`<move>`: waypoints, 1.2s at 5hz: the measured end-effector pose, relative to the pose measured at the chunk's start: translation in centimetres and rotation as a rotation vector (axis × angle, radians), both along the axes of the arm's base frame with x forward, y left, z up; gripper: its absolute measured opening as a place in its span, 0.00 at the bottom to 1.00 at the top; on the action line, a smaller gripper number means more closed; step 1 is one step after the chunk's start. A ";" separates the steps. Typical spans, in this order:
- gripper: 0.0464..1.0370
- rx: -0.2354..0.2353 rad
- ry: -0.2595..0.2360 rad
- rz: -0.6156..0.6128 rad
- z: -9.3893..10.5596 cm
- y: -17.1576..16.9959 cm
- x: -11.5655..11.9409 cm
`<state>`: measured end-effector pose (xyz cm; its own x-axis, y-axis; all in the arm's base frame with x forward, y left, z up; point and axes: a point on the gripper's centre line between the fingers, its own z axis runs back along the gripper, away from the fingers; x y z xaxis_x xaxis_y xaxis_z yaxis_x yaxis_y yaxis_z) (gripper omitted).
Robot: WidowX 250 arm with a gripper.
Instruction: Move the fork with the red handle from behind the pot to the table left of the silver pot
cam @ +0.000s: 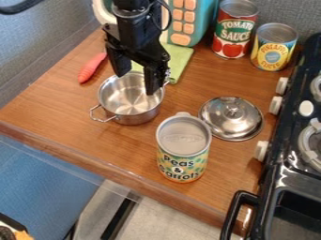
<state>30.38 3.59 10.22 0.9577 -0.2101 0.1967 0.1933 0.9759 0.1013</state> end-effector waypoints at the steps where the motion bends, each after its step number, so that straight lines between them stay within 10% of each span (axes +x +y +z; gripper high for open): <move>1: 0.96 -0.003 0.037 0.000 -1.0 0.0 -0.2; 4: 0.96 0.013 0.000 0.253 -0.6 13.8 3.0; 6: 0.96 -0.054 0.050 0.329 -4.8 15.9 3.6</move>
<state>33.95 19.49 5.46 0.9812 0.1216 0.1499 -0.1298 0.9905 0.0458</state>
